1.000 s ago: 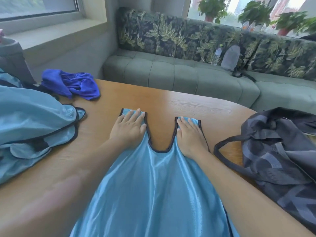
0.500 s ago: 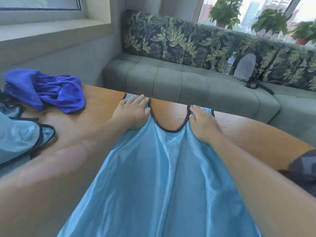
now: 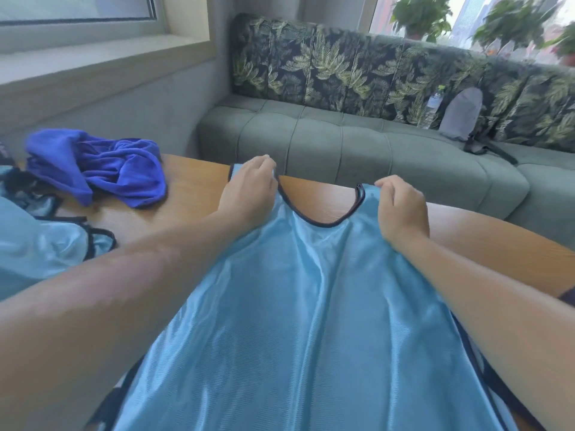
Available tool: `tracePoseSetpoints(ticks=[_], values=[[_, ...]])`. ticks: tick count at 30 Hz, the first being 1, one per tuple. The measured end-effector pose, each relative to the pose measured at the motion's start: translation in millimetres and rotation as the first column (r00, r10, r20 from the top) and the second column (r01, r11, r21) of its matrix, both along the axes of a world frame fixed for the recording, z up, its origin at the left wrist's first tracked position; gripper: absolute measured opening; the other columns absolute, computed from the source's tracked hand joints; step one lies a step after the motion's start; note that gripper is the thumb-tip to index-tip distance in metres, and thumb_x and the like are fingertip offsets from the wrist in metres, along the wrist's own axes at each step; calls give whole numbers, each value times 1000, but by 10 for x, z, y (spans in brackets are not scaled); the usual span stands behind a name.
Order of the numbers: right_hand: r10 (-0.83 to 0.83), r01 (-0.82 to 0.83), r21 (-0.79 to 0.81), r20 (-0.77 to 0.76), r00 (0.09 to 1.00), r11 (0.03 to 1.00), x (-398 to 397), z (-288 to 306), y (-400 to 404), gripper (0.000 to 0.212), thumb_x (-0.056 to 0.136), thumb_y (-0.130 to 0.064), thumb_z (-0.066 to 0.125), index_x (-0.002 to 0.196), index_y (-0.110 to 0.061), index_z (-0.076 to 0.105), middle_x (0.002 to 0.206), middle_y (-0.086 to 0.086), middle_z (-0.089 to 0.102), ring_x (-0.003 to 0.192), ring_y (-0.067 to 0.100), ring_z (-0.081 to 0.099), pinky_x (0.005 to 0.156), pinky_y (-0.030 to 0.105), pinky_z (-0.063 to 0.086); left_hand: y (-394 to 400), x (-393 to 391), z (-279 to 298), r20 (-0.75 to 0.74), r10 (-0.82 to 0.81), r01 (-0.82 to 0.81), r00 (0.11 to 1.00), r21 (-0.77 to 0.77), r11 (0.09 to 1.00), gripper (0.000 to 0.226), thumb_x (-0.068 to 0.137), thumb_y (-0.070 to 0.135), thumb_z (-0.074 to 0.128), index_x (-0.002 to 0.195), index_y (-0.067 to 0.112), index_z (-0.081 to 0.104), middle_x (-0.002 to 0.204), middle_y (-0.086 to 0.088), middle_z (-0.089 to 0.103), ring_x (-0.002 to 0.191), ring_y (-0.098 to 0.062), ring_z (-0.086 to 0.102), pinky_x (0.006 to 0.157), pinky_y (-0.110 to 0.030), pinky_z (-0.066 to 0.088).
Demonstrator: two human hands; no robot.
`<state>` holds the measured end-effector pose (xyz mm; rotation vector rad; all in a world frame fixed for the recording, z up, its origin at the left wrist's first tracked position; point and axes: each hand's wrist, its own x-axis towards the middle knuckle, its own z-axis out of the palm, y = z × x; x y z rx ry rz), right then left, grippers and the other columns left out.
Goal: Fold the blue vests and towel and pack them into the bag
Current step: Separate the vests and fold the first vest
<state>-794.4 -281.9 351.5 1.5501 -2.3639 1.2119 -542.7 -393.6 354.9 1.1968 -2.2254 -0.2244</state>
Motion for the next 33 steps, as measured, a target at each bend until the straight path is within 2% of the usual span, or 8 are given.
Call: tracePoseSetpoints(ticks=[3, 7, 11, 15, 19, 24, 29, 33], values=[[-49, 47, -15, -178, 983, 999, 25, 53, 190, 40, 108, -29, 33, 90, -4, 59, 86, 17, 64, 87, 38, 56, 72, 43, 42, 236, 173, 52, 24, 14, -16, 1000, 87, 996, 27, 105, 11, 36, 120, 5, 58, 122, -13, 61, 106, -36, 58, 86, -44, 44], [-64, 76, 149, -83, 994, 986, 133, 249, 332, 46, 109, -36, 28, 97, -4, 59, 98, 16, 70, 91, 39, 59, 80, 48, 49, 566, 456, 194, 145, -25, 13, 989, 80, 997, 26, 103, 16, 39, 118, 10, 60, 120, -11, 62, 107, -36, 60, 90, -51, 49], [-60, 48, 258, 39, 997, 965, 492, 375, 709, 36, 109, -29, 29, 104, -5, 55, 94, 15, 62, 100, 40, 58, 74, 41, 39, 1088, 694, 300, 169, -49, 25, 984, 139, 990, 29, 102, 19, 42, 124, 7, 58, 125, -13, 59, 117, -35, 55, 97, -49, 45], [-75, 111, 461, -94, 993, 881, 1048, 283, 1399, 45, 106, -39, 36, 141, -12, 45, 137, 17, 56, 127, 38, 51, 103, 44, 39, 1778, 879, 135, 395, -50, -53, 918, 246, 968, 64, 101, 50, 48, 154, 18, 32, 159, -8, 31, 147, -36, 26, 120, -44, 24], [-70, 146, 615, -145, 987, 775, 1345, 67, 2101, 62, 105, -51, 28, 158, -19, 20, 166, 12, 20, 151, 37, 16, 123, 48, 13, 2161, 1075, 28, 433, 5, -155, 901, 310, 938, 93, 81, 90, 23, 160, 42, 9, 170, -1, 4, 153, -41, 2, 123, -54, 5], [-18, 89, 583, -125, 992, 808, 1189, 44, 2592, 64, 105, -56, 25, 161, -25, 20, 170, 1, 7, 156, 25, 0, 126, 42, 3, 2100, 1394, 37, 459, -42, -93, 887, 268, 959, 116, 52, 103, -8, 156, 54, 11, 171, 8, 4, 155, -34, 2, 124, -50, 5], [53, 20, 550, -117, 992, 835, 1093, 79, 2716, 60, 106, -54, 31, 159, -27, 27, 169, -5, 14, 156, 15, 4, 124, 36, 6, 2029, 1551, 39, 465, -102, -32, 879, 272, 962, 100, 64, 101, -6, 154, 59, -2, 171, 13, -5, 157, -26, -5, 125, -46, 3], [37, 14, 503, -90, 995, 864, 1088, 108, 2749, 57, 107, -49, 33, 156, -21, 36, 167, 1, 24, 155, 17, 13, 124, 35, 11, 2050, 1541, 57, 407, -106, -8, 907, 268, 963, 114, 61, 100, -14, 159, 48, 12, 171, 8, 3, 157, -20, -3, 126, -43, 5]])
